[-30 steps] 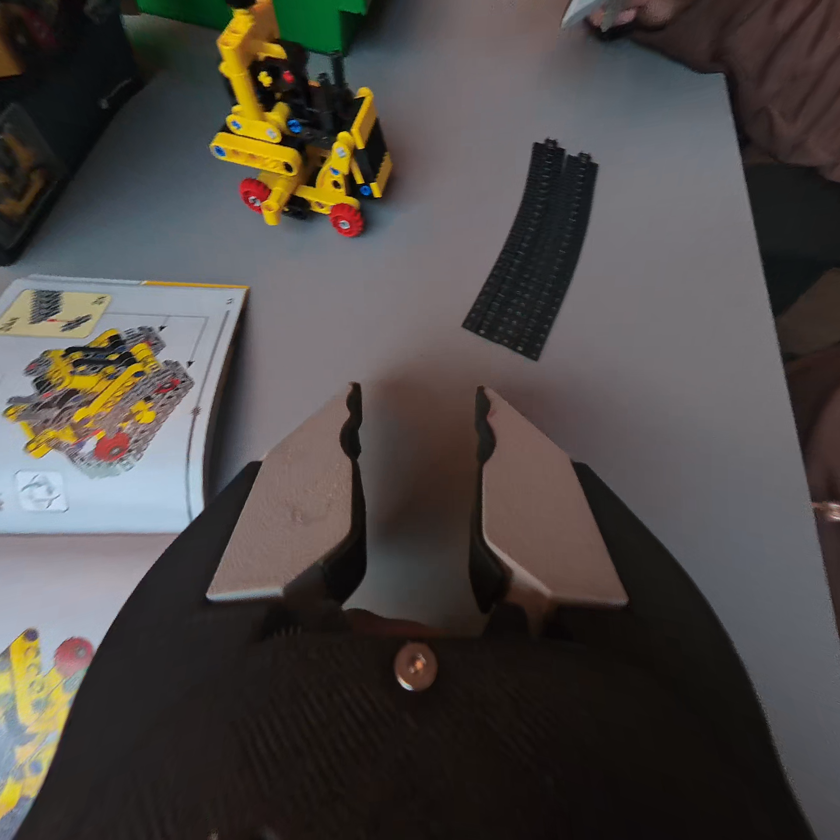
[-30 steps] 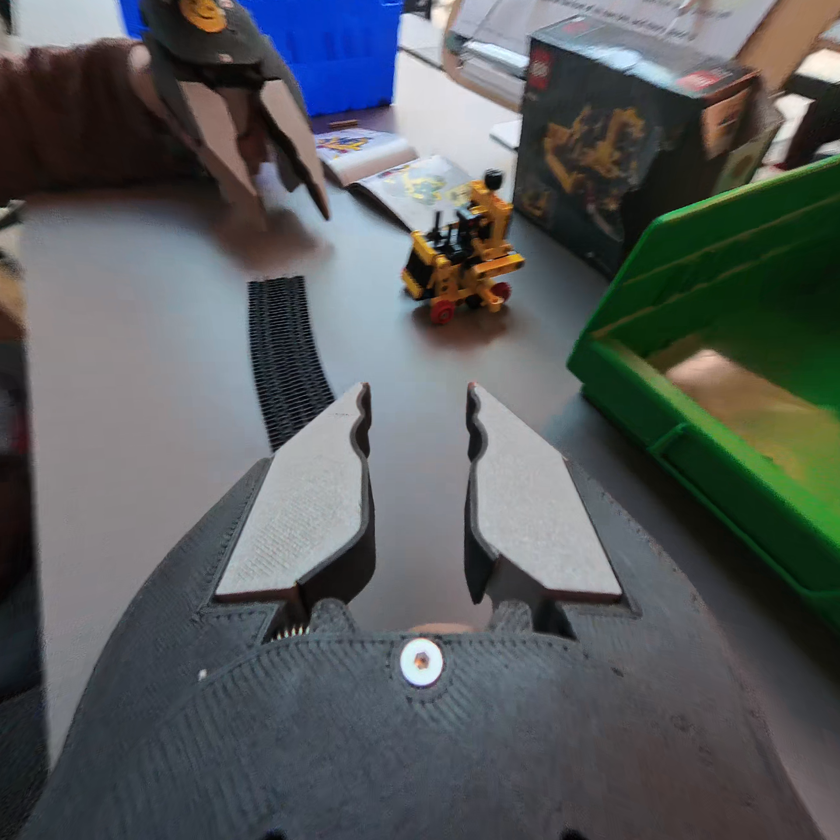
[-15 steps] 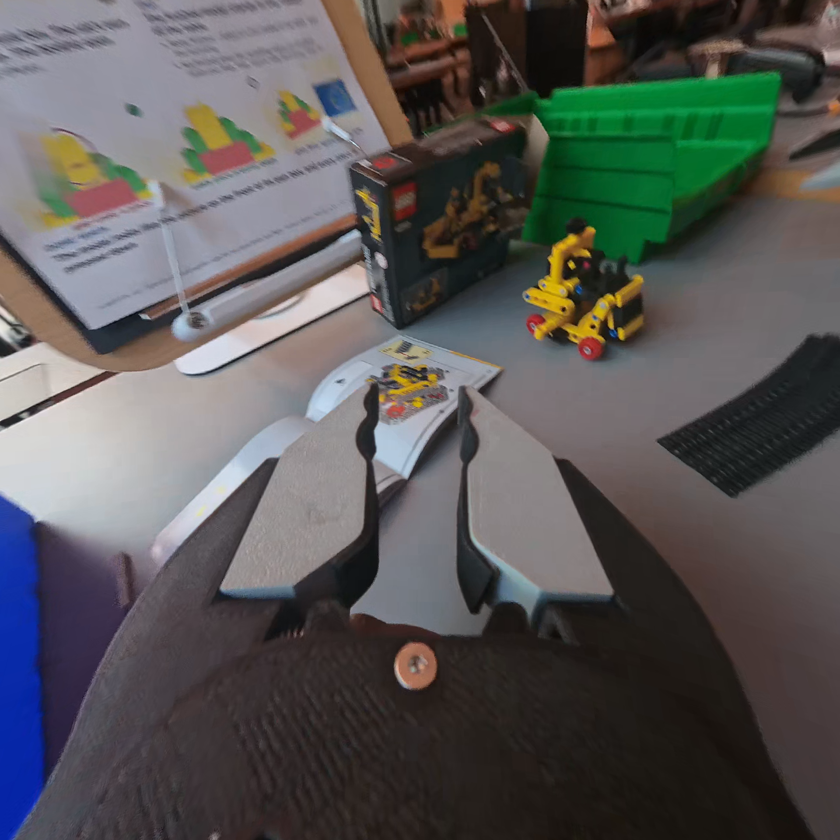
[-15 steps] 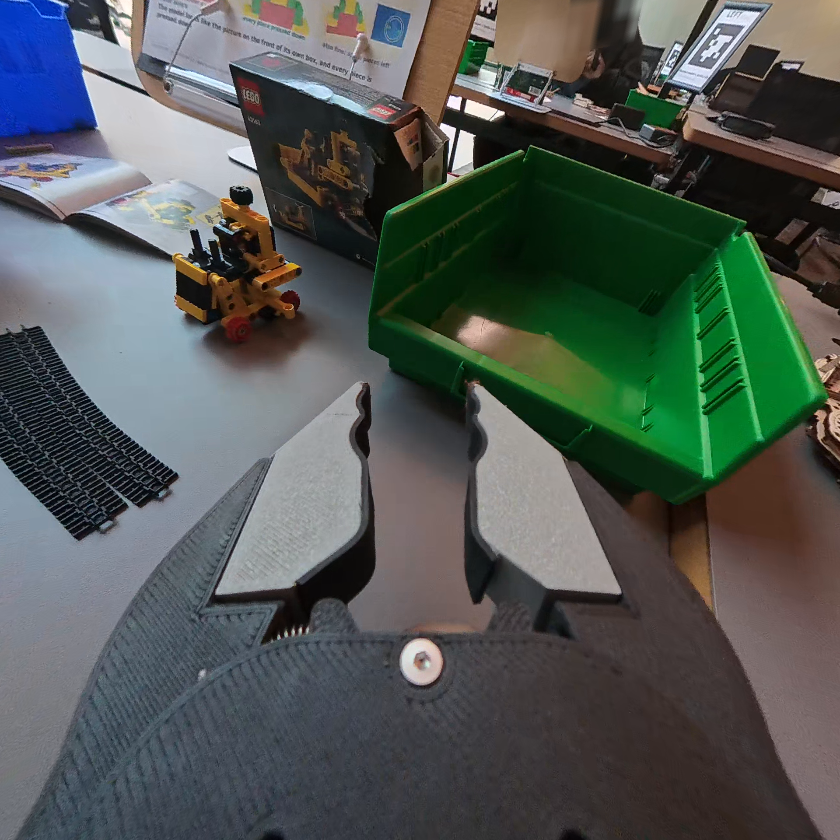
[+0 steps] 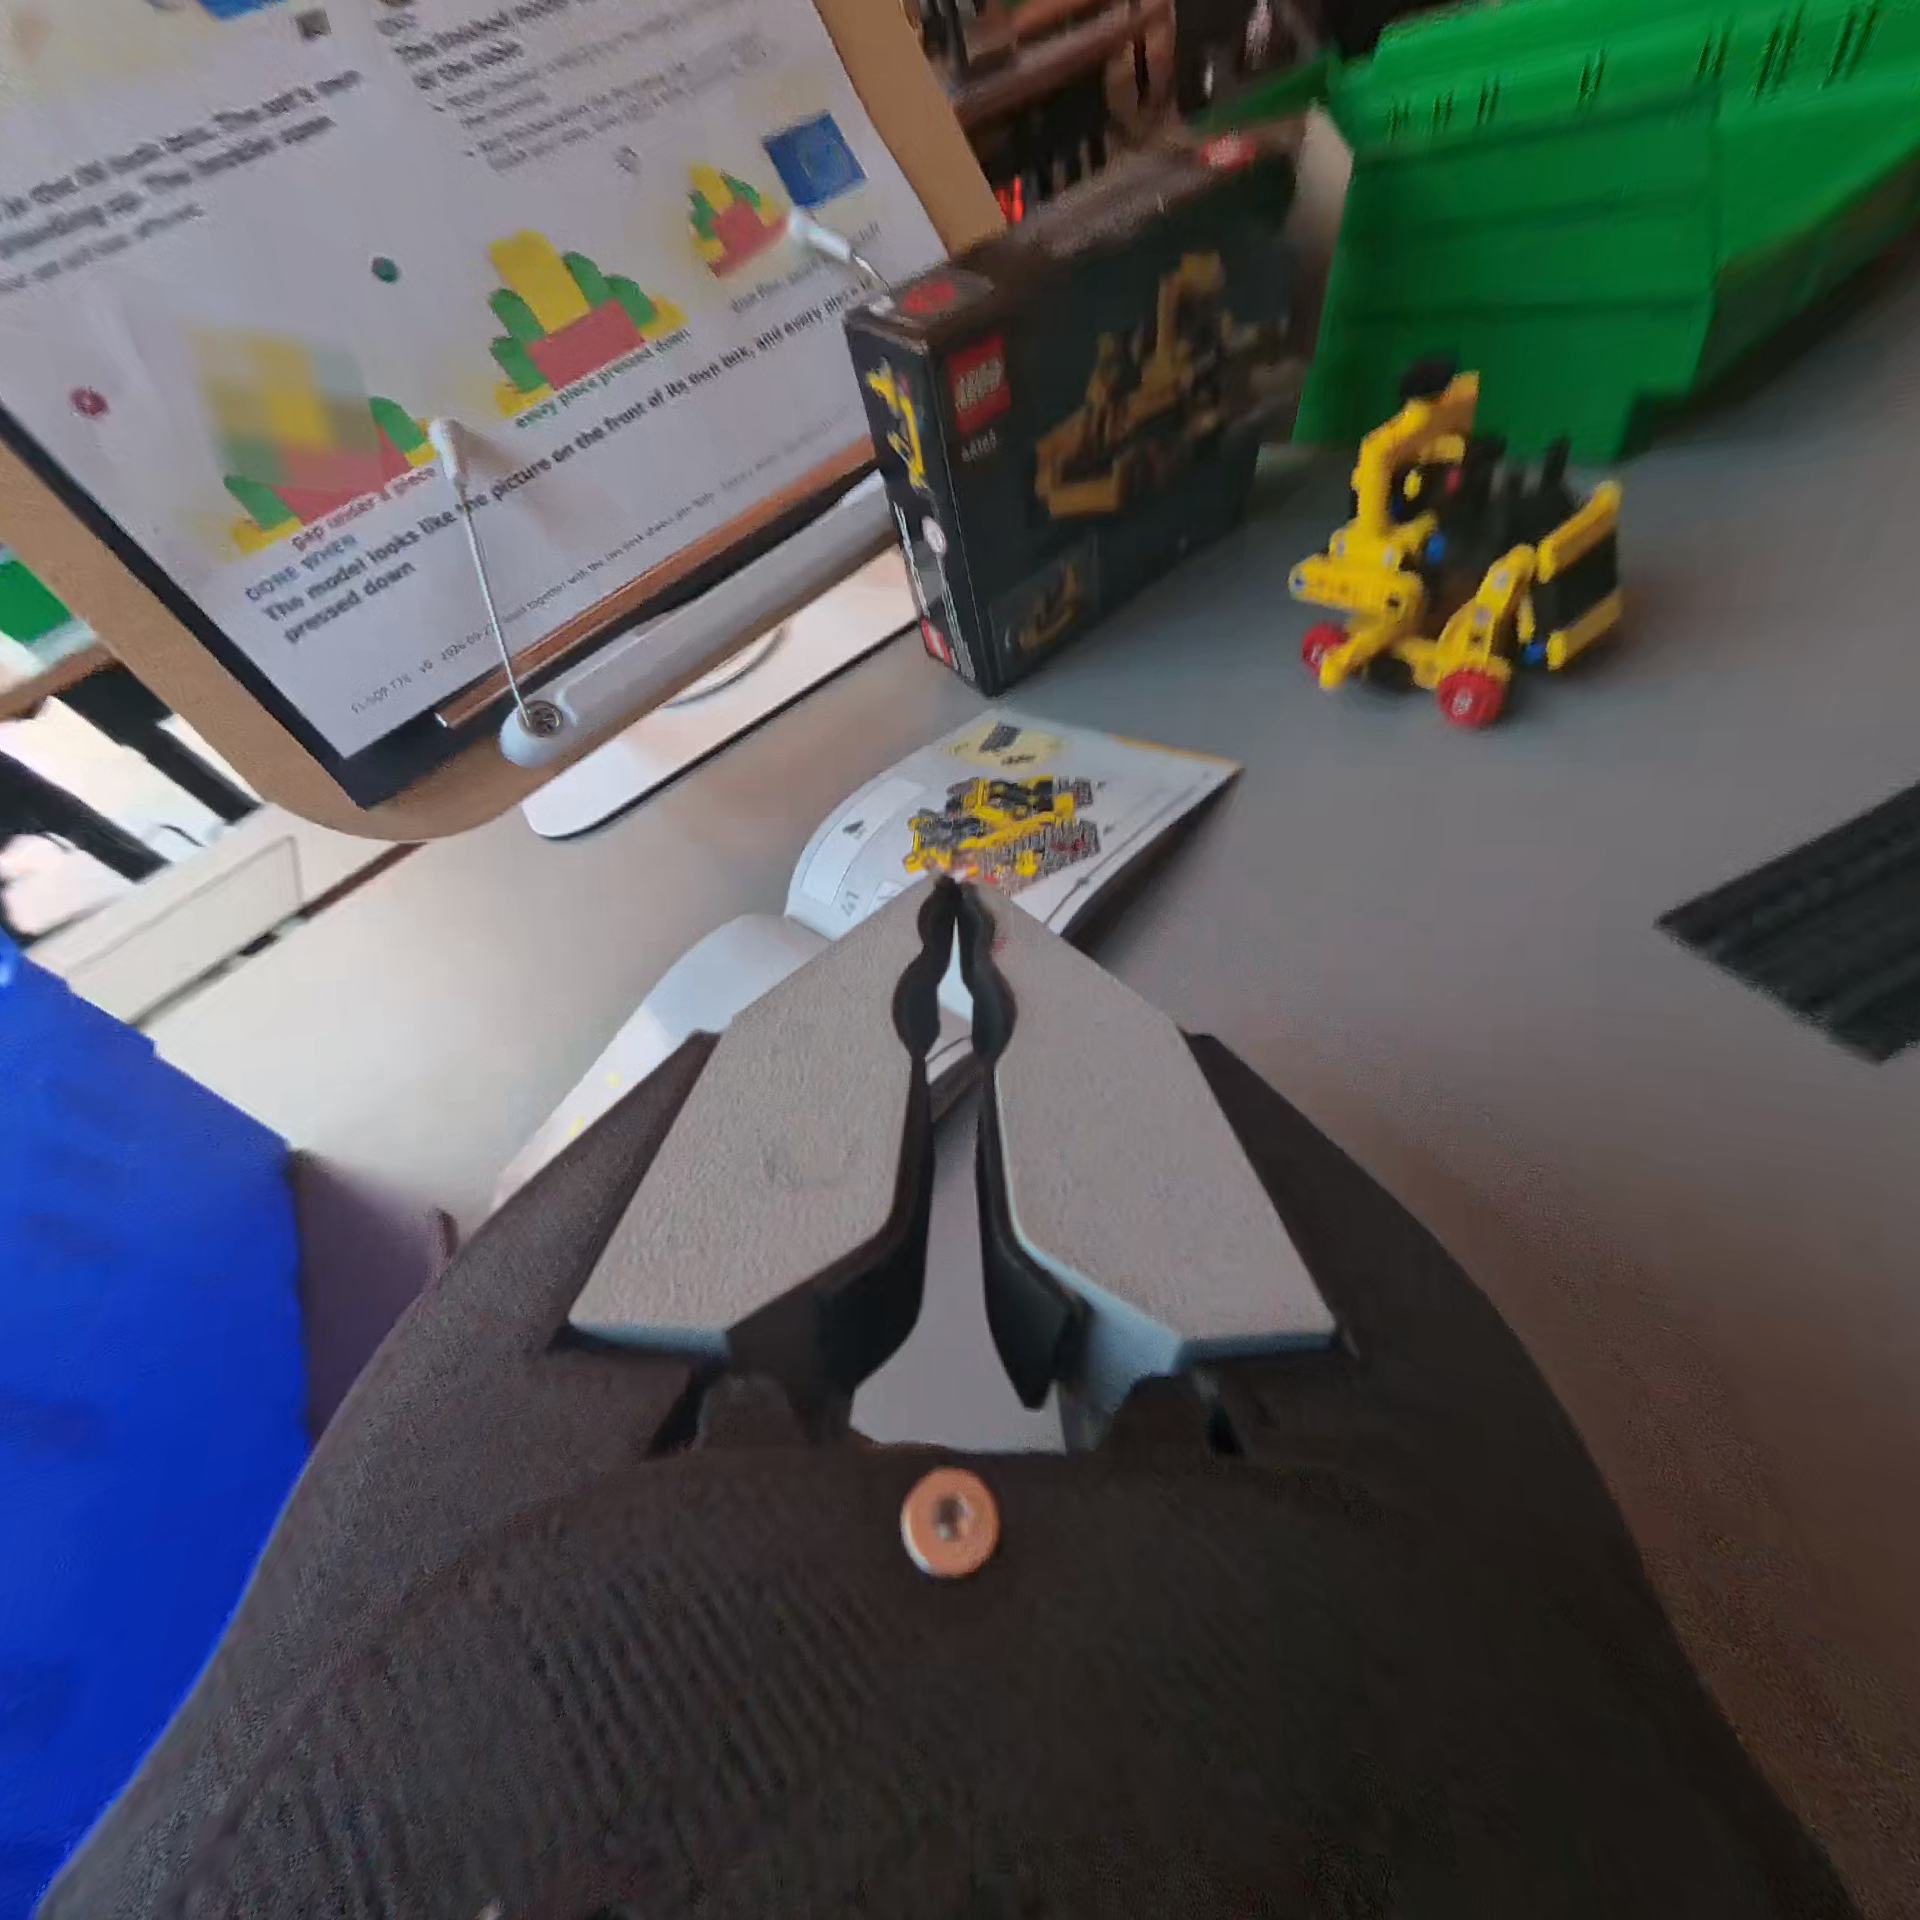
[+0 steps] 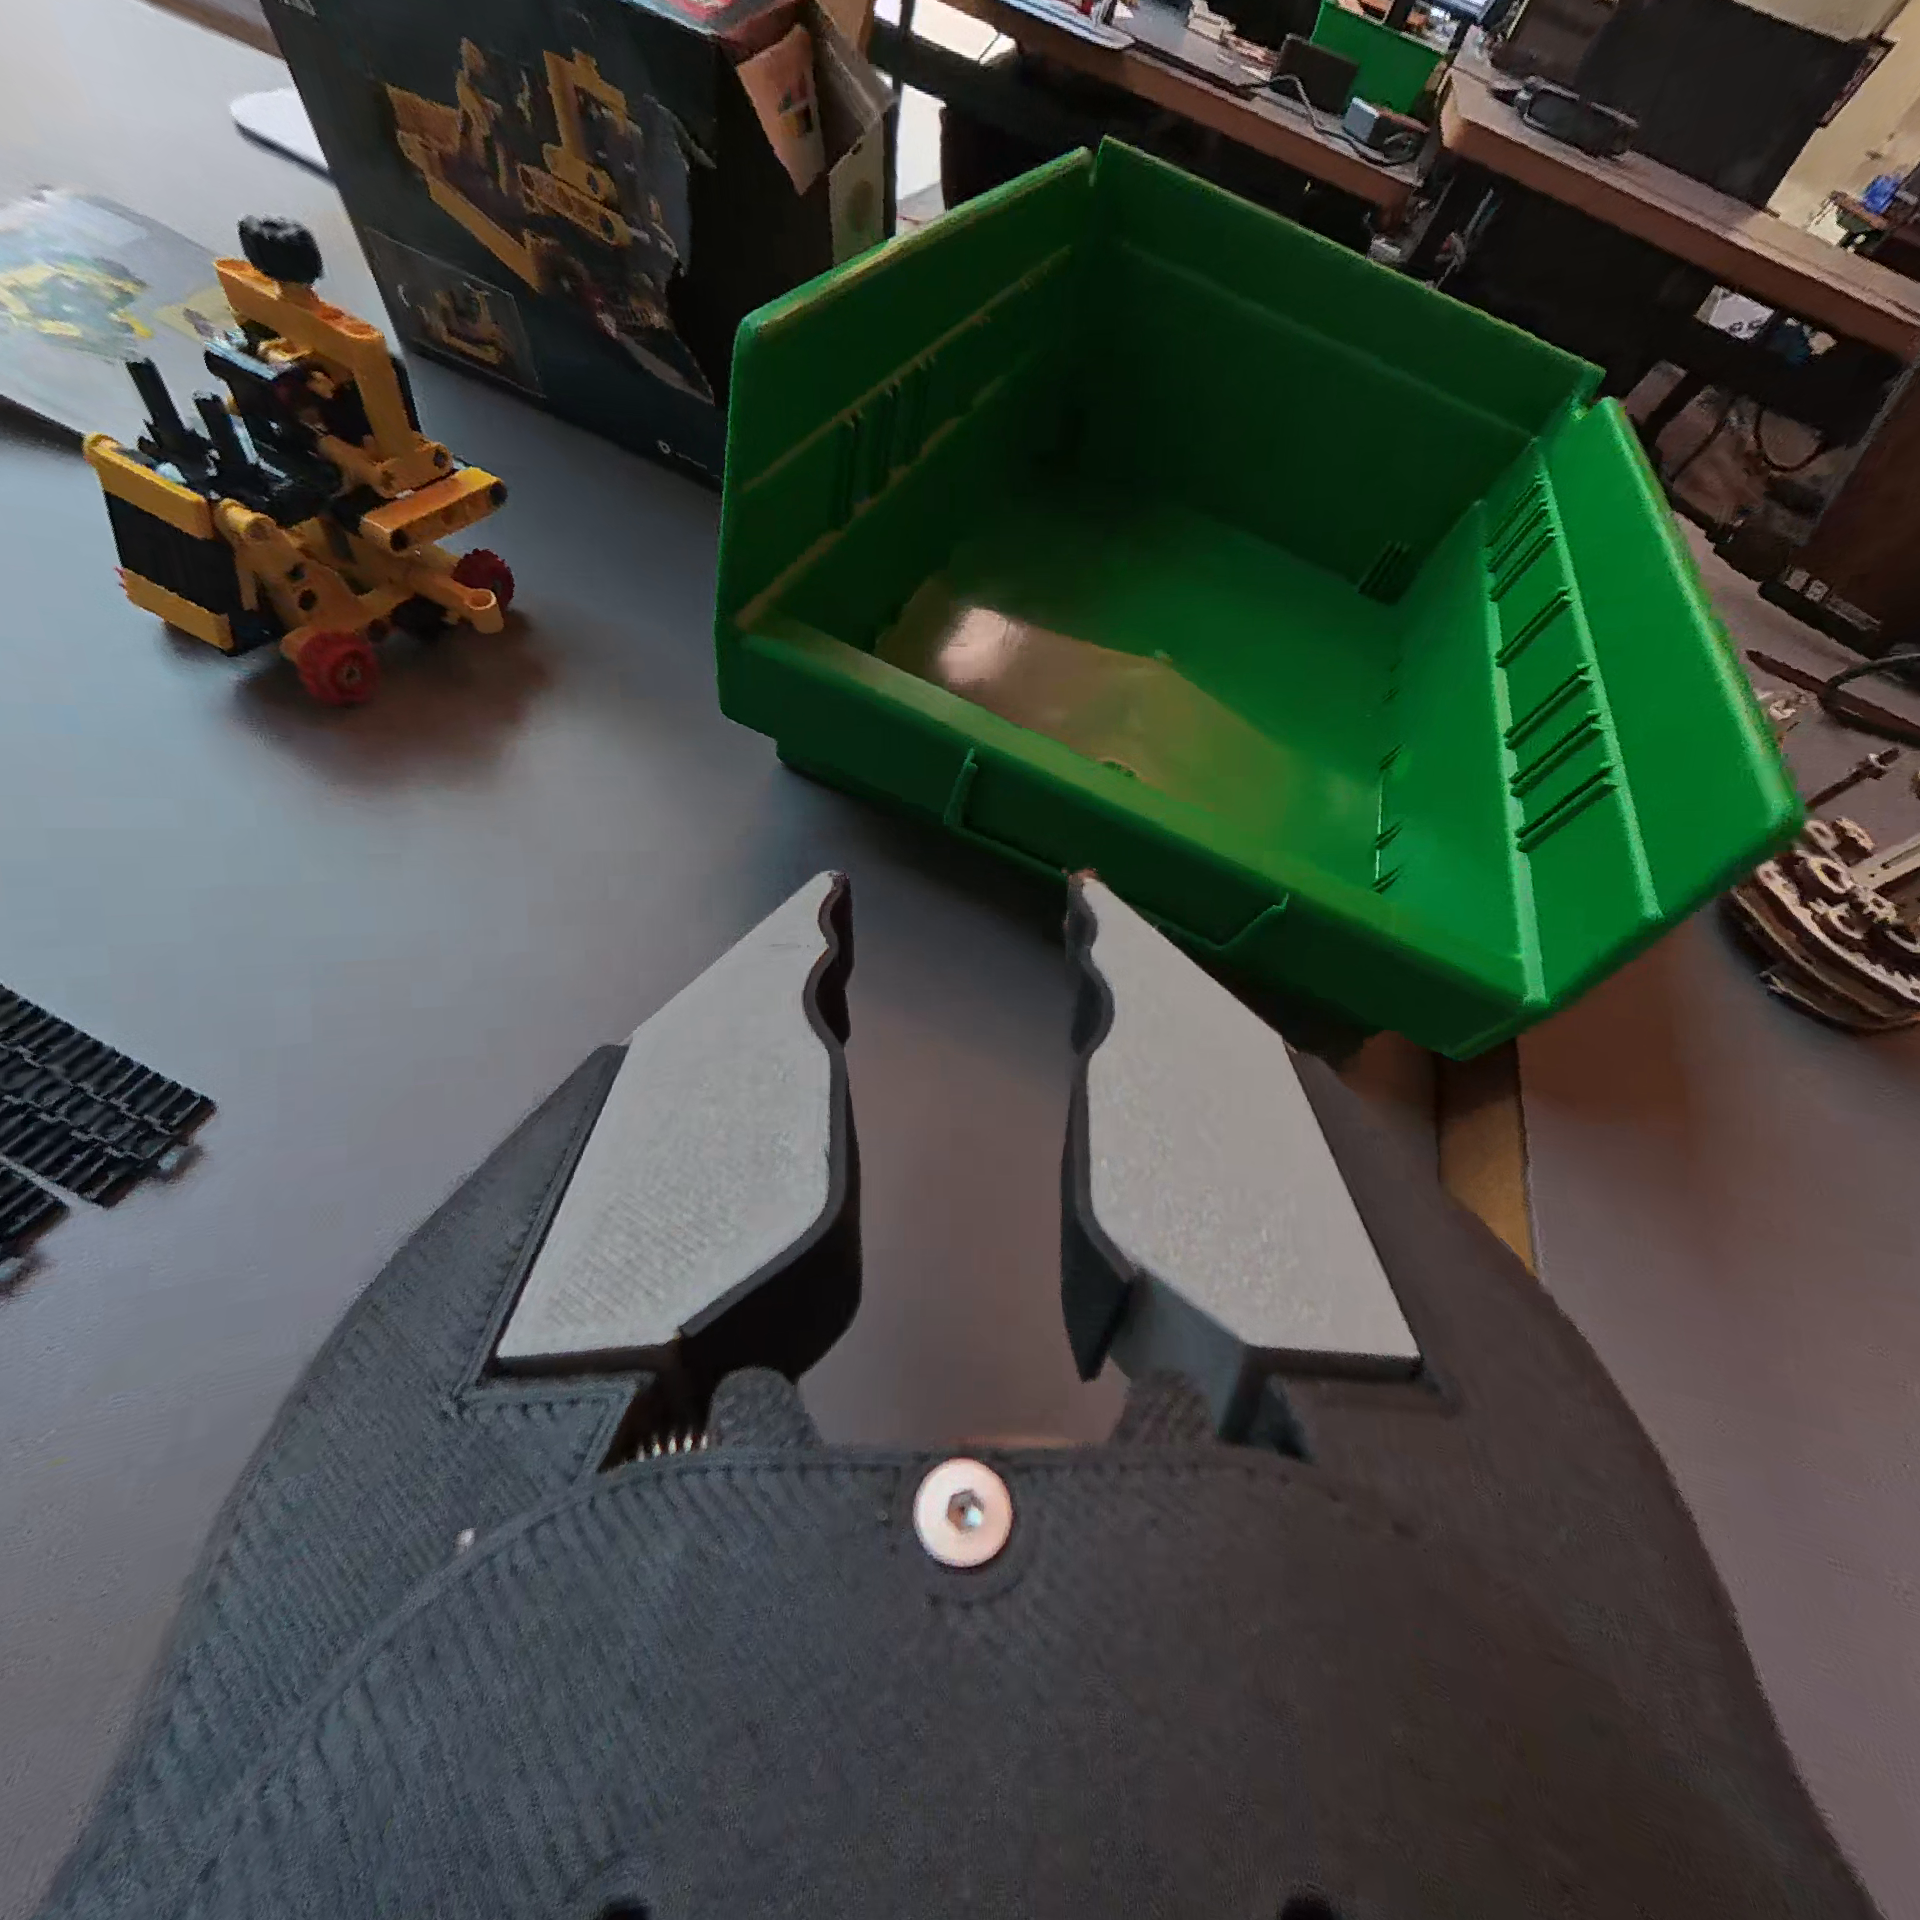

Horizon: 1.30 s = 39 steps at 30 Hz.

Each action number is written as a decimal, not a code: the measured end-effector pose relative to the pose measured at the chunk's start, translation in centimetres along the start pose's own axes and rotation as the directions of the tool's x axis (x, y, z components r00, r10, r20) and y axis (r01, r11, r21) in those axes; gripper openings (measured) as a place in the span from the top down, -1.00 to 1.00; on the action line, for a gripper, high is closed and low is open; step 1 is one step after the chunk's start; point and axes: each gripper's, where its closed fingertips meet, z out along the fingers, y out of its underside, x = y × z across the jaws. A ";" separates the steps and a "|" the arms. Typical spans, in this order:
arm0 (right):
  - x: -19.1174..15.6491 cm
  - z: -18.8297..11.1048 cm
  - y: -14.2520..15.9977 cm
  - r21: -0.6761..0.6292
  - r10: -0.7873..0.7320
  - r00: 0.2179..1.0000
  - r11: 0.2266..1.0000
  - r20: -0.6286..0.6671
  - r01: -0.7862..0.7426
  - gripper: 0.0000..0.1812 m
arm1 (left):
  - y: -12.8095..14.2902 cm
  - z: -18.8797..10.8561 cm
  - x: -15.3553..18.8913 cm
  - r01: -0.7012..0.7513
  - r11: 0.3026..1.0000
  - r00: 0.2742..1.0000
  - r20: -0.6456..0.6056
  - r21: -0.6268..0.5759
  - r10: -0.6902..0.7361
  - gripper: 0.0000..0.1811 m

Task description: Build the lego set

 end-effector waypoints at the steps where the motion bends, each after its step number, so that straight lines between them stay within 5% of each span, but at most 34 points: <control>1: -0.3 0.1 0.1 -0.011 -0.044 0.999 0.999 -0.010 0.044 0.70 | 0.5 0.4 0.4 -0.082 0.996 0.996 0.013 -0.036 0.083 1.00; 3: -1.3 0.2 0.3 -0.028 -0.143 0.990 0.989 -0.009 0.143 1.00 | 0.8 0.9 1.3 -0.230 0.971 0.972 0.041 -0.063 0.232 1.00; 7: -0.8 0.7 0.6 -0.065 -0.155 0.986 0.986 -0.054 0.151 0.88 | -0.2 0.3 2.3 -0.368 0.930 0.924 0.110 0.001 0.365 1.00; 10: -0.4 -0.6 -0.6 0.035 0.021 1.000 0.999 -0.021 -0.020 0.44 | -1.5 -1.6 3.6 -0.264 0.957 0.964 0.018 0.119 0.264 1.00; 13: -1.7 -2.9 -2.1 0.162 0.135 0.979 0.974 0.154 -0.160 0.56 | -1.4 -3.3 2.7 -0.027 0.993 0.997 -0.064 0.118 0.035 1.00; 16: -2.8 -3.6 -2.5 0.194 0.096 0.974 0.972 0.204 -0.137 0.51 | -1.0 -4.8 1.4 0.082 0.989 0.995 -0.065 0.122 -0.074 1.00; 23: -9.4 -2.5 -3.4 0.205 -0.147 0.920 0.976 0.364 0.075 0.63 | -0.1 -6.0 2.7 0.006 0.997 0.995 -0.098 0.081 0.002 0.94; 31: -11.3 1.1 -5.1 0.180 -0.208 0.857 0.974 0.471 0.137 0.63 | 0.7 -5.3 3.2 -0.035 0.999 0.994 -0.102 0.017 0.036 0.91; 39: -14.2 5.2 -7.4 0.109 -0.204 0.750 0.979 0.629 0.174 0.37 | 1.2 -4.9 3.4 -0.007 1.000 0.989 -0.145 -0.026 0.004 0.91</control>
